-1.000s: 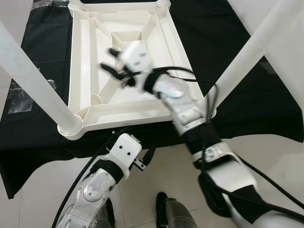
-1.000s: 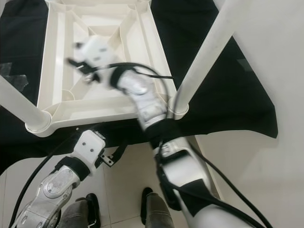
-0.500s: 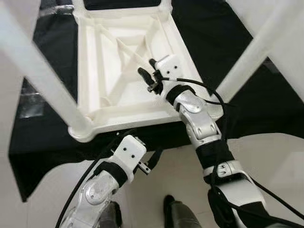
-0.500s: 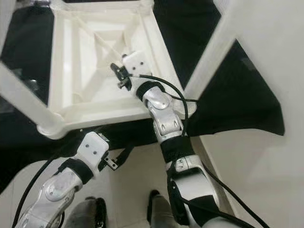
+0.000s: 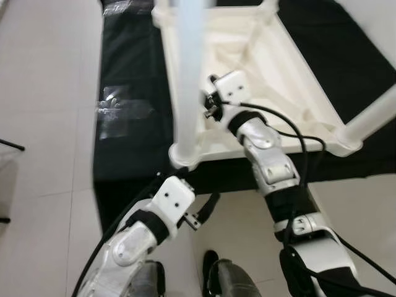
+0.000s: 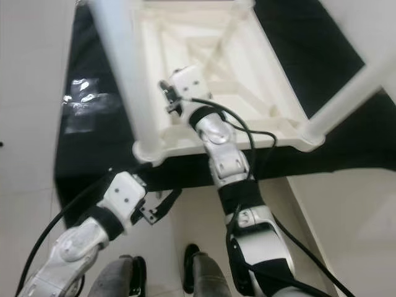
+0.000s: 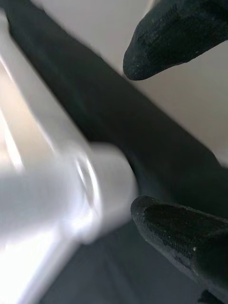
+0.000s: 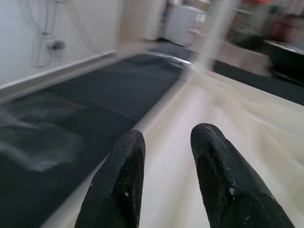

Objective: Building children table

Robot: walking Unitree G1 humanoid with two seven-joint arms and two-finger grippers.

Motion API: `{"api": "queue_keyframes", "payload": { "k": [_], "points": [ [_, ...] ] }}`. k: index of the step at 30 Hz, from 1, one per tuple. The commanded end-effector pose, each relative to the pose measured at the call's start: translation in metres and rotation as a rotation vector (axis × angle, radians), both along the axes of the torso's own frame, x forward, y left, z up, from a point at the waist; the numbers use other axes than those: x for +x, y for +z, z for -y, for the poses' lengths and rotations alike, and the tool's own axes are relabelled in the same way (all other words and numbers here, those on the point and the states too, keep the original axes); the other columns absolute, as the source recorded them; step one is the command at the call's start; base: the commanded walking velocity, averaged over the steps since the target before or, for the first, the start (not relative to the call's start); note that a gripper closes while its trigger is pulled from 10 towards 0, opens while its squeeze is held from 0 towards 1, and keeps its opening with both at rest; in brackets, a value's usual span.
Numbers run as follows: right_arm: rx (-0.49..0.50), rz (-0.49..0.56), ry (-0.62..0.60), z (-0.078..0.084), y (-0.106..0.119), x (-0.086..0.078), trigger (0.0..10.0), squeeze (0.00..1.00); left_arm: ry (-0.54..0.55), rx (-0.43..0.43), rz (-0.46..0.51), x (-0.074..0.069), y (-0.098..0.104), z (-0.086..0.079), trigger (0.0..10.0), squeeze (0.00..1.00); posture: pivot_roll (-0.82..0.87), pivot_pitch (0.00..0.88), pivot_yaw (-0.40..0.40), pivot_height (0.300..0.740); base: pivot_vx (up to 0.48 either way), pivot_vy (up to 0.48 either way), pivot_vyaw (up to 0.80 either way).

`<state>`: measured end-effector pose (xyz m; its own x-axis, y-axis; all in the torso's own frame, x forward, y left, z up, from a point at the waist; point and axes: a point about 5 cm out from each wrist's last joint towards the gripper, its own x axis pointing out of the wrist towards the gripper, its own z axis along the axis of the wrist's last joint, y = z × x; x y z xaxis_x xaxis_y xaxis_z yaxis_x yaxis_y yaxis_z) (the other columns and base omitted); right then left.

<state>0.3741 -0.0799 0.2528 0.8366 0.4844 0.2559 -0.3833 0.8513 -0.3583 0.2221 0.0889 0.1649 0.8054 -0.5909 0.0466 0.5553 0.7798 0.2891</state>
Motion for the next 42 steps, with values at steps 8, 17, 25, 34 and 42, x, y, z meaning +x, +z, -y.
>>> {"api": "queue_keyframes", "payload": {
  "k": [8,17,25,34,42],
  "points": [
    [-0.109,0.03,0.026,0.048,0.024,0.006,10.0,0.0,-0.018,-0.079,-0.085,-0.006,-0.009,-0.001,10.0,0.0,0.08,0.293,-0.083,0.74,0.0,-0.057,0.0],
    [-0.198,-0.004,0.161,0.057,0.021,-0.002,10.0,0.0,0.009,-0.107,-0.095,-0.001,-0.01,-0.001,10.0,0.0,0.07,0.293,-0.076,0.74,0.0,-0.303,0.0],
    [-0.337,-0.1,0.443,0.073,0.027,-0.018,10.0,0.0,-0.027,-0.106,-0.113,-0.003,-0.014,0.004,10.0,0.0,0.07,0.292,-0.075,0.74,0.0,0.0,0.0],
    [-0.605,-0.306,0.754,0.061,0.004,-0.035,10.0,0.0,-0.023,-0.087,-0.133,-0.007,-0.023,0.002,10.0,0.0,0.07,0.295,-0.072,0.74,0.0,0.0,0.0],
    [-0.8,-0.412,0.686,0.057,-0.011,-0.022,10.0,0.0,0.001,-0.083,-0.127,-0.008,-0.024,0.0,10.0,0.0,0.08,0.3,-0.076,0.74,0.0,0.0,0.0]
  ]
}}
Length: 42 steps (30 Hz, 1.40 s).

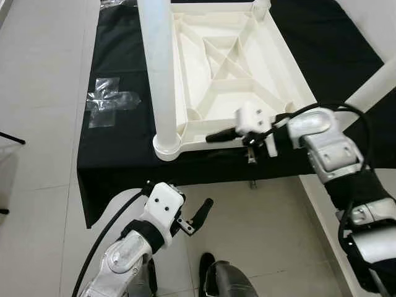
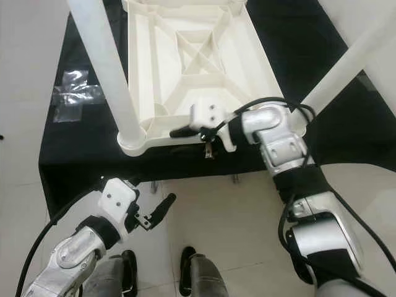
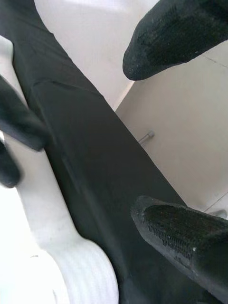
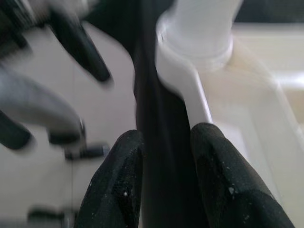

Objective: Building children table

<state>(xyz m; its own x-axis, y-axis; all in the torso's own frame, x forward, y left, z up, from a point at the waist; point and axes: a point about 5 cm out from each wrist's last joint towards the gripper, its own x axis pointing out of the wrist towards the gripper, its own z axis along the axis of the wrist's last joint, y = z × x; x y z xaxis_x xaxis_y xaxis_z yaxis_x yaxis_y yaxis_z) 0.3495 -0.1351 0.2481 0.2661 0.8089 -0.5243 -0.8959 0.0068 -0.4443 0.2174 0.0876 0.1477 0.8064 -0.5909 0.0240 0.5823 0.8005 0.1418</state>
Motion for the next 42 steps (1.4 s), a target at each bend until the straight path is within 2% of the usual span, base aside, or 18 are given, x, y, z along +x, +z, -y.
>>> {"api": "queue_keyframes", "payload": {
  "k": [1,5,8,11,12,15,16,19,20,22,23,24,25,31,35,40,41,42],
  "points": [
    [-0.054,0.0,-0.017,0.002,-0.006,0.002,10.0,0.0,0.004,0.025,-0.02,-0.003,-0.007,-0.001,10.0,0.0,0.08,0.3,-0.076,0.74,0.0,0.0,0.0],
    [-0.109,0.009,-0.046,0.007,-0.005,0.007,10.0,0.0,0.002,0.027,-0.017,-0.004,-0.007,-0.001,10.0,0.0,0.08,0.306,-0.08,0.74,0.0,0.0,0.0],
    [-0.086,0.014,-0.05,0.007,0.0,0.008,10.0,0.0,0.0,0.027,-0.017,-0.004,-0.007,-0.001,10.0,0.0,0.08,0.306,-0.08,0.74,0.0,0.0,0.0],
    [-0.042,0.013,-0.007,0.005,0.007,0.006,10.0,0.0,-0.001,0.027,-0.016,-0.004,-0.007,0.0,10.0,0.0,0.08,0.308,-0.081,0.74,0.0,0.0,0.0],
    [0.053,-0.007,0.062,0.004,0.022,0.0,10.0,0.0,0.0,0.025,-0.017,-0.004,-0.007,0.0,10.0,0.0,0.08,0.309,-0.082,0.74,0.0,0.0,0.0],
    [0.114,-0.04,0.09,0.006,0.031,-0.002,10.0,0.0,0.0,0.025,-0.017,-0.004,-0.007,0.0,10.0,0.0,0.08,0.31,-0.082,0.74,0.0,0.0,0.0],
    [0.116,-0.044,0.087,0.007,0.033,-0.001,10.0,0.16,0.0,0.024,-0.017,-0.004,-0.007,0.001,10.0,0.0,0.08,0.31,-0.082,0.74,0.0,0.0,0.0],
    [0.113,-0.045,0.082,0.007,0.033,-0.001,10.0,0.16,0.0,0.024,-0.017,-0.004,-0.007,0.001,10.0,0.0,0.08,0.31,-0.082,0.74,0.0,0.0,0.0],
    [0.075,-0.029,0.075,0.009,0.03,0.001,10.0,1.0,-0.001,0.024,-0.017,-0.004,-0.007,0.001,10.0,0.0,0.08,0.308,-0.083,0.74,0.0,0.0,0.0],
    [0.048,-0.02,0.071,0.01,0.027,0.001,10.0,1.0,-0.002,0.024,-0.017,-0.004,-0.007,0.001,10.0,0.0,0.08,0.308,-0.083,0.74,0.0,0.0,0.0],
    [-0.008,-0.008,0.058,0.012,0.022,0.003,10.0,0.92,-0.003,0.025,-0.018,-0.004,-0.007,0.001,10.0,0.0,0.08,0.308,-0.083,0.74,0.0,0.0,0.0],
    [-0.046,-0.002,0.05,0.013,0.019,0.003,10.0,0.92,-0.004,0.025,-0.018,-0.004,-0.007,0.001,10.0,0.0,0.08,0.308,-0.083,0.74,0.0,0.0,0.0],
    [-0.089,-0.005,0.047,0.014,0.015,0.003,10.0,0.0,-0.004,0.025,-0.018,-0.004,-0.007,0.001,10.0,0.0,0.07,0.308,-0.082,0.74,0.0,0.0,0.0],
    [-0.144,-0.02,0.039,0.016,0.009,0.004,10.0,0.0,-0.007,0.025,-0.018,-0.004,-0.007,0.001,10.0,0.0,0.07,0.306,-0.083,0.74,0.0,0.0,0.0],
    [-0.175,0.014,-0.049,0.015,0.005,0.015,10.0,0.0,-0.009,0.027,-0.018,-0.004,-0.008,0.002,10.0,0.0,0.07,0.301,-0.084,0.74,0.0,0.0,0.0],
    [-0.18,0.02,-0.081,0.014,0.002,0.019,10.0,0.0,-0.01,0.027,-0.018,-0.004,-0.008,0.002,10.0,0.0,0.08,0.299,-0.084,0.74,0.0,0.0,0.0],
    [-0.172,0.024,-0.097,0.012,0.001,0.021,2.0,0.0,-0.011,0.027,-0.019,-0.005,-0.008,0.003,10.0,0.0,0.08,0.298,-0.084,0.74,0.0,0.0,0.0],
    [-0.172,0.024,-0.097,0.012,0.001,0.021,2.0,0.0,-0.011,0.027,-0.019,-0.005,-0.008,0.003,10.0,0.0,0.08,0.298,-0.084,0.74,0.0,0.0,0.0]
  ]
}}
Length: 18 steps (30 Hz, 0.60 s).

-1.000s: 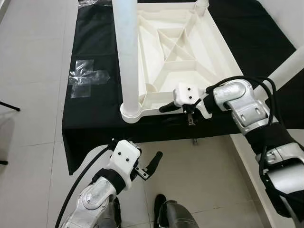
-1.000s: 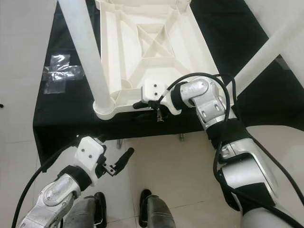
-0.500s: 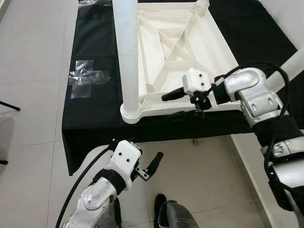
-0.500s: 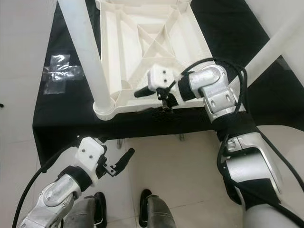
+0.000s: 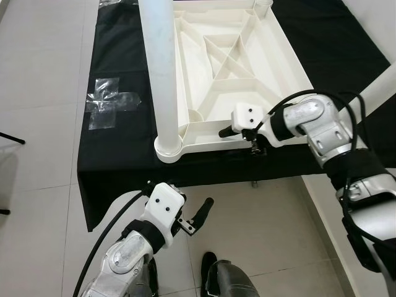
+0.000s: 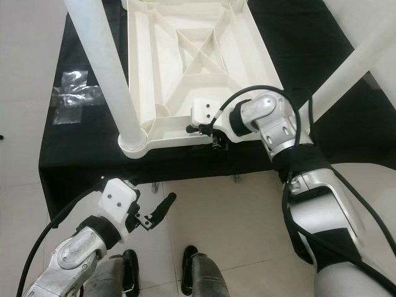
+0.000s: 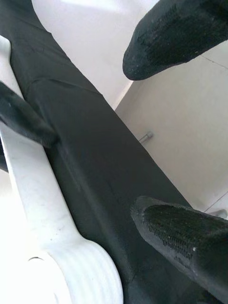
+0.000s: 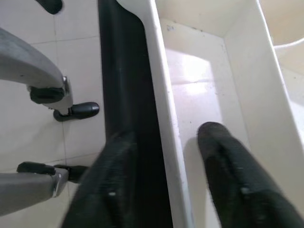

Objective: Building children table

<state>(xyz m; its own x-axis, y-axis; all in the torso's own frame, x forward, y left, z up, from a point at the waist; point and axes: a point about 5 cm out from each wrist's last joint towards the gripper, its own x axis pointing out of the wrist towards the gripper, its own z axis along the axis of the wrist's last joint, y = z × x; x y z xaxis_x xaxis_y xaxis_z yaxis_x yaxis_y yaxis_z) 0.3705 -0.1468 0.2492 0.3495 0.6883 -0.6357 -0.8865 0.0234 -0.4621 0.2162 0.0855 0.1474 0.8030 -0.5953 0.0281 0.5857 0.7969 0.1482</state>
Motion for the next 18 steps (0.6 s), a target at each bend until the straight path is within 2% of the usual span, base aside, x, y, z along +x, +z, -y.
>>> {"api": "queue_keyframes", "payload": {
  "k": [1,13,18],
  "points": [
    [-0.008,0.007,-0.001,-0.001,0.0,0.001,0.0,0.0,-0.006,0.025,-0.026,-0.003,-0.008,0.001,10.0,0.0,0.08,0.297,-0.085,0.74,0.0,0.0,0.0],
    [0.005,0.074,0.018,-0.013,0.003,0.007,0.0,0.0,-0.005,0.024,-0.024,-0.003,-0.008,0.002,10.0,0.0,0.08,0.301,-0.09,0.74,0.0,0.0,0.0],
    [0.073,0.188,0.118,-0.037,0.013,0.005,0.0,0.0,-0.004,0.022,-0.024,-0.003,-0.007,0.002,10.0,0.0,0.08,0.305,-0.091,0.74,0.0,0.0,0.0]
  ]
}}
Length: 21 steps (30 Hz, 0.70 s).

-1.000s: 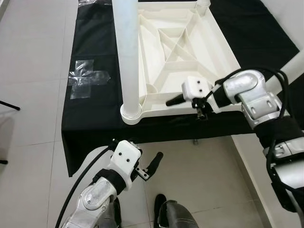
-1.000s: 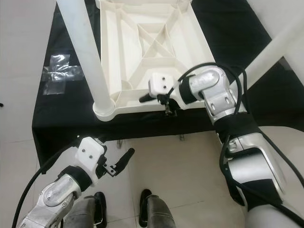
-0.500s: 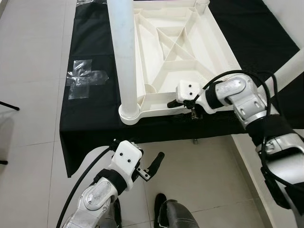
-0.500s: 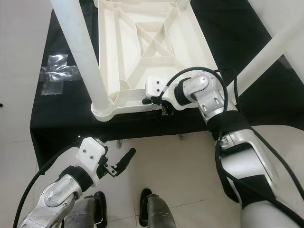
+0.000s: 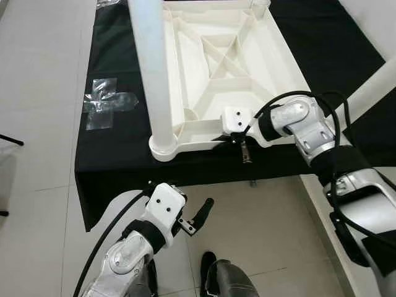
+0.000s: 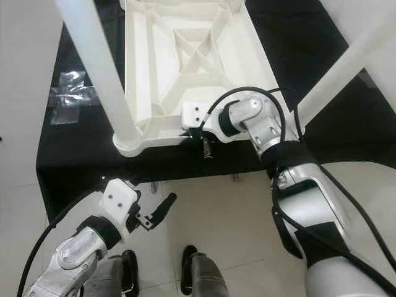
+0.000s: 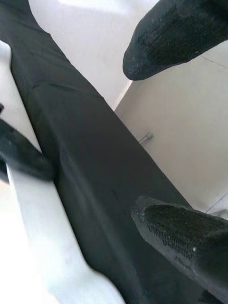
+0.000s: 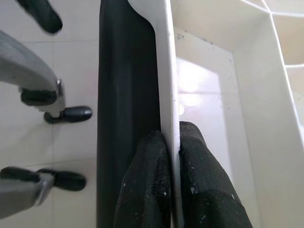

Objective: Building children table

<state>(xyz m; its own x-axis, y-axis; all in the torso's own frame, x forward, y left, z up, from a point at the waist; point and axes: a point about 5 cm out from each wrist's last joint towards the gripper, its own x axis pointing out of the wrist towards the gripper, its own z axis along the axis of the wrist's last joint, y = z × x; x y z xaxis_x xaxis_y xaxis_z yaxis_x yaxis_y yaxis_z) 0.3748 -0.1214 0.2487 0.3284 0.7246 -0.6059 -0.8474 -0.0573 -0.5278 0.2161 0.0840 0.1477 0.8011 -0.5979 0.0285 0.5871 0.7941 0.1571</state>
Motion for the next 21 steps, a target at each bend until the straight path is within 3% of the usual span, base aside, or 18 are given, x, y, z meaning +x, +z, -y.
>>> {"api": "queue_keyframes", "payload": {
  "k": [1,3,5,6,8,10,11,17,21],
  "points": [
    [0.071,0.109,0.024,-0.011,0.014,0.001,0.0,0.0,-0.001,0.015,-0.029,-0.003,-0.008,0.0,10.0,0.0,0.08,0.305,-0.091,0.74,0.0,0.0,0.0],
    [0.085,0.129,0.042,-0.015,0.015,0.0,0.0,0.0,-0.001,0.015,-0.029,-0.002,-0.007,0.0,10.0,0.0,0.08,0.307,-0.092,0.74,0.0,0.0,0.0],
    [0.165,0.201,0.144,-0.042,0.028,-0.006,0.0,0.0,0.003,0.016,-0.029,-0.002,-0.007,-0.001,10.0,0.0,0.08,0.31,-0.092,0.74,0.0,0.0,0.0],
    [0.165,0.201,0.144,-0.042,0.028,-0.006,0.0,0.0,0.003,0.016,-0.029,-0.002,-0.007,-0.001,10.0,0.0,0.08,0.31,-0.092,0.74,0.0,0.0,0.0],
    [0.256,0.258,0.245,-0.071,0.042,-0.015,0.0,0.0,0.005,0.017,-0.029,-0.003,-0.007,-0.001,10.0,0.0,0.08,0.314,-0.092,0.74,0.0,0.0,0.0],
    [0.274,0.27,0.267,-0.077,0.045,-0.017,0.0,0.0,0.006,0.017,-0.029,-0.003,-0.007,-0.001,10.0,0.0,0.08,0.314,-0.092,0.74,0.0,0.0,0.0],
    [0.309,0.29,0.315,-0.09,0.049,-0.023,0.0,0.0,0.006,0.017,-0.03,-0.003,-0.007,-0.001,10.0,0.0,0.08,0.315,-0.091,0.74,0.0,0.0,0.0],
    [0.36,0.357,0.387,-0.108,0.055,-0.033,0.0,0.0,0.005,0.017,-0.031,-0.004,-0.007,-0.001,10.0,0.0,0.09,0.318,-0.091,0.74,0.0,0.0,0.0],
    [0.324,0.382,0.432,-0.115,0.044,-0.039,0.0,0.0,0.006,0.016,-0.031,-0.004,-0.007,-0.001,10.0,0.0,0.08,0.32,-0.094,0.74,0.0,0.0,0.0]
  ]
}}
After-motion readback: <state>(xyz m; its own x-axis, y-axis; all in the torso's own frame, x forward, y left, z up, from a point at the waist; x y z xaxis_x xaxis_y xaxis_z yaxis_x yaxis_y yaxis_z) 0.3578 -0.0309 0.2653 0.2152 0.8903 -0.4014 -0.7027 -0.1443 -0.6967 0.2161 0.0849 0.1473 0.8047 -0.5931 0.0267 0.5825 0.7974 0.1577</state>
